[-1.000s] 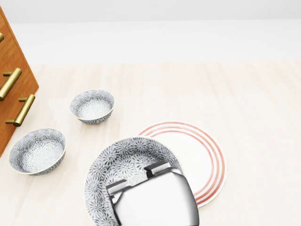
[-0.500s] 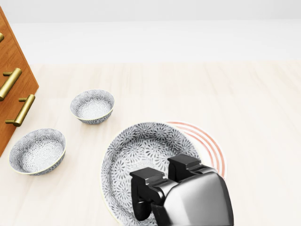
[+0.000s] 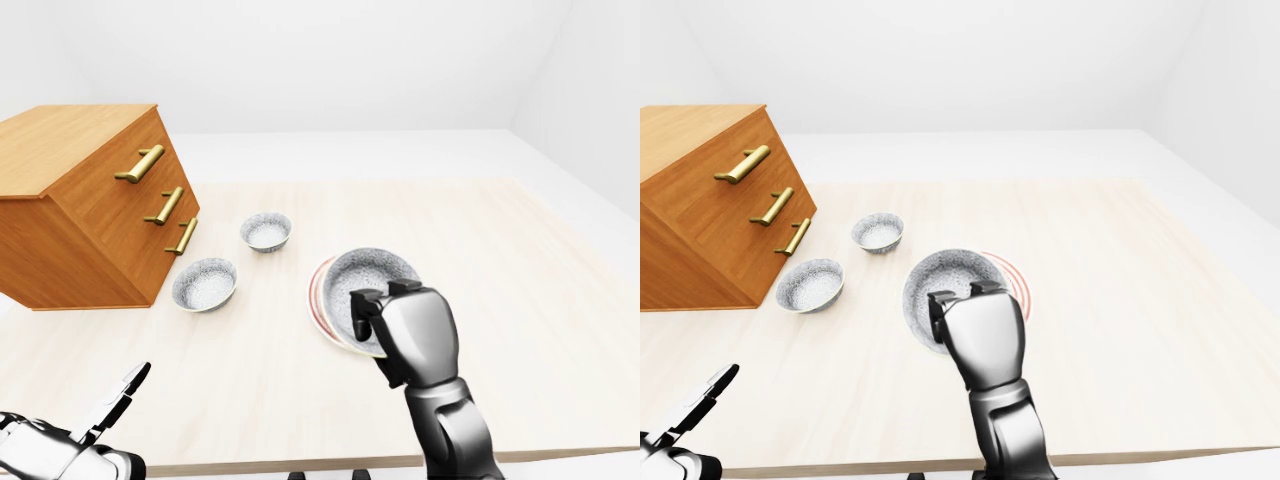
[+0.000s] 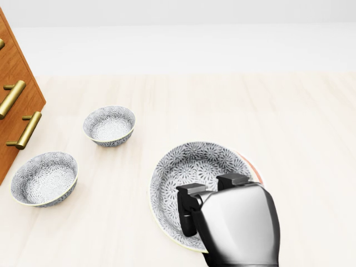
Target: Put the bowl at the front on the plate.
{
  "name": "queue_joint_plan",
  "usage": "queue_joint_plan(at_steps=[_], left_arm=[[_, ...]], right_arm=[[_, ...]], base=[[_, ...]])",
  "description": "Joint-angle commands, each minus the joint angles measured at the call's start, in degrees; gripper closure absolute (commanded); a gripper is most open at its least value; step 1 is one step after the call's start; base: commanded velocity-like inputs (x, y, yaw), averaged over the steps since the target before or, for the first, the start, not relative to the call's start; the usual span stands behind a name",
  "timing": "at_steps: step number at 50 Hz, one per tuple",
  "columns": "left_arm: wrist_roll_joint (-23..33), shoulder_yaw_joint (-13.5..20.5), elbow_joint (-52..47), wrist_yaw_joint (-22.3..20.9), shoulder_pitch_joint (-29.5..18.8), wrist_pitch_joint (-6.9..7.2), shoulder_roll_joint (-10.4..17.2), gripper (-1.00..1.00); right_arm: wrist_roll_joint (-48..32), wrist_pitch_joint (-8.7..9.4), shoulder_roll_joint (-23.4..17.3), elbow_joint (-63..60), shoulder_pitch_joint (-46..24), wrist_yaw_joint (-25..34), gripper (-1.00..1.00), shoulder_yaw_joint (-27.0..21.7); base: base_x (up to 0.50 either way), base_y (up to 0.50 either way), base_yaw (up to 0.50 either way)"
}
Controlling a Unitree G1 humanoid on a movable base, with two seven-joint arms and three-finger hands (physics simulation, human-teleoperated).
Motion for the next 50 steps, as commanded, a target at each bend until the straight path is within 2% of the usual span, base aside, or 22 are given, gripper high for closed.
queue_joint_plan(at_steps=[1, 7, 11, 17, 20, 35, 50], left_arm=[[-1.8, 0.3, -1.0, 0.1, 0.0, 0.00, -0.2, -1.00], [-1.9, 0.5, -2.3, -0.2, 0.2, 0.00, -0.5, -1.00], [-1.8, 0.5, -2.3, -0.2, 0.2, 0.00, -0.5, -1.00], [-1.9, 0.7, -2.6, -0.4, 0.3, 0.00, -0.6, -1.00], [-1.7, 0.6, -1.6, -0.3, 0.1, 0.00, -0.5, -1.00], [-1.6, 0.4, -1.6, -0.3, 0.3, 0.00, -0.5, -1.00], [-1.9, 0.6, -2.0, -0.6, 0.4, 0.00, -0.6, -1.00]], right_arm=[[-16.8, 0.00, 4.6, 5.8, -6.6, 13.7, 1.00, -7.2], [-17.8, 0.00, 5.9, 9.3, -11.4, 16.4, 1.00, -12.6], [-15.7, 0.00, 5.8, 12.3, -13.2, 15.2, 1.00, -14.6], [-14.4, 0.00, 5.8, 15.9, -17.8, 16.8, 1.00, -16.6], [-10.7, 0.00, 5.8, 17.3, -20.5, 15.8, 1.00, -17.5], [-2.4, 0.00, 5.0, 23.5, -29.2, 15.0, 1.00, -18.7], [-0.2, 0.00, 4.7, 26.2, -30.2, 14.4, 1.00, -17.6]], base=[[0.00, 0.00, 0.00], [0.00, 0.00, 0.00], [0.00, 0.00, 0.00], [0.00, 0.00, 0.00], [0.00, 0.00, 0.00], [0.00, 0.00, 0.00], [0.00, 0.00, 0.00]])
